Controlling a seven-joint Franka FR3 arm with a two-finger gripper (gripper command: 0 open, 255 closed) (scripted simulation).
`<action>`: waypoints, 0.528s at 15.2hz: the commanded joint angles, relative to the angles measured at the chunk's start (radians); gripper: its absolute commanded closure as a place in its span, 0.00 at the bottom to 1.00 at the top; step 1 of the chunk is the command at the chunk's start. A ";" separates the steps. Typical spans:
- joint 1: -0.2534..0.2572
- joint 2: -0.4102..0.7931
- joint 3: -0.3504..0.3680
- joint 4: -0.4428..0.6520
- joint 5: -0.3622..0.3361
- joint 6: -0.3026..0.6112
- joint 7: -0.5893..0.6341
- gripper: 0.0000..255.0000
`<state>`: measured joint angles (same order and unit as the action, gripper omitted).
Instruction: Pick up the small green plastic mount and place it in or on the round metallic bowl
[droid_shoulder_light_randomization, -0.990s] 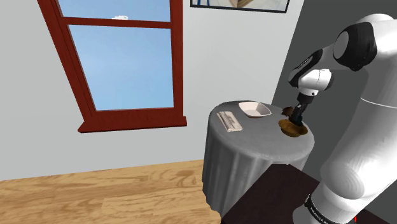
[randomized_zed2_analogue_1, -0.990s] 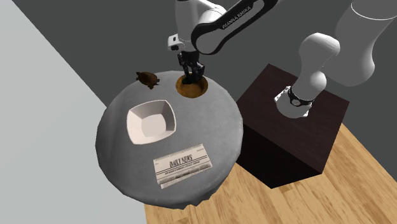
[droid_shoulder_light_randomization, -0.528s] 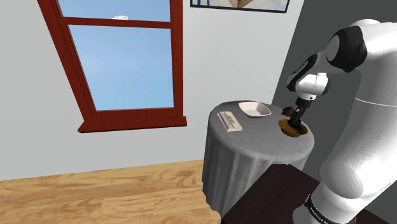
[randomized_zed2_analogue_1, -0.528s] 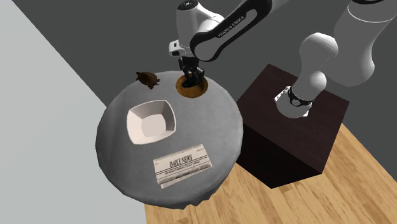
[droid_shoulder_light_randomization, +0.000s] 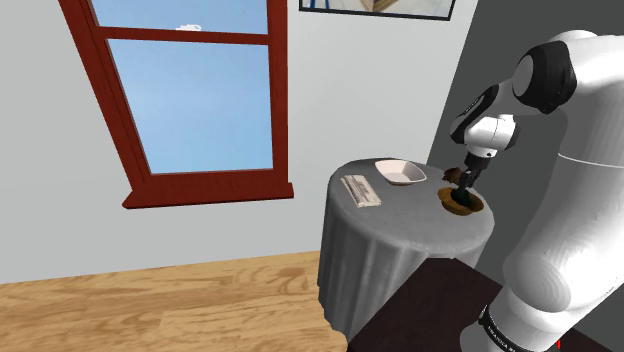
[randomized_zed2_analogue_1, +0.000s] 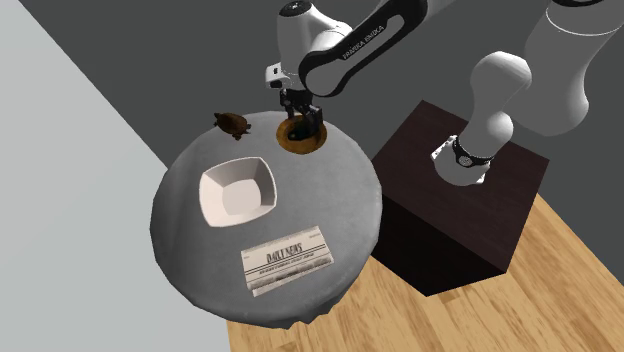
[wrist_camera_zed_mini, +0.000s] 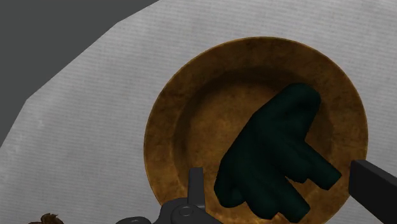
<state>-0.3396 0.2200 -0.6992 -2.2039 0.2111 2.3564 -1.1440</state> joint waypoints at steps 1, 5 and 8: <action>0.000 0.000 0.000 0.000 0.000 0.000 0.000 0.00; 0.024 -0.080 -0.028 0.029 -0.079 -0.086 0.055 0.00; 0.028 -0.099 -0.031 0.039 -0.098 -0.110 0.068 0.00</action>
<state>-0.3122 0.1283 -0.7281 -2.1666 0.1206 2.2540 -1.0791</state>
